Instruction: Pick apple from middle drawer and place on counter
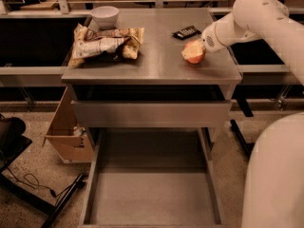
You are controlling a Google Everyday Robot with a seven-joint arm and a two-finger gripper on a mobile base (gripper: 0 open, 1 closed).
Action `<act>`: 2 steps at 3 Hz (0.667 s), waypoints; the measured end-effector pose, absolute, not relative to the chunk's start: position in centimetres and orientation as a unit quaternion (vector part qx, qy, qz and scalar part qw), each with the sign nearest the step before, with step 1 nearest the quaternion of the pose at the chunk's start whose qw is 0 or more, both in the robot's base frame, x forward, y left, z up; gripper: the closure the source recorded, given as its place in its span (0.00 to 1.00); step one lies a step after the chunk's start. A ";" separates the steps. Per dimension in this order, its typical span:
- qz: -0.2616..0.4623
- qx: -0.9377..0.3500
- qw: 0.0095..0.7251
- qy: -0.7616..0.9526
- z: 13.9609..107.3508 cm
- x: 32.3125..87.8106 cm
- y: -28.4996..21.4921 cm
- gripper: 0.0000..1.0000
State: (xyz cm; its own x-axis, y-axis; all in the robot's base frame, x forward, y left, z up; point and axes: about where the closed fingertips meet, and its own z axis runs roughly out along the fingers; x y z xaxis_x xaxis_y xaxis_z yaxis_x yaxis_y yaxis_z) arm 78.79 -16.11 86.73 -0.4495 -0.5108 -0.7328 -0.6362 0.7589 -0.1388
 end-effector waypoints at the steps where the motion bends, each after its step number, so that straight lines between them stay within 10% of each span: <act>1: 0.086 -0.328 0.390 0.856 84.8 79.2 -16.7 0.82; 2: 0.086 -0.328 0.390 0.856 84.8 79.2 -16.7 0.58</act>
Offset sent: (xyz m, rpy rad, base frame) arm 0.0038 -0.0064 -0.0196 0.0136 0.0333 -0.0154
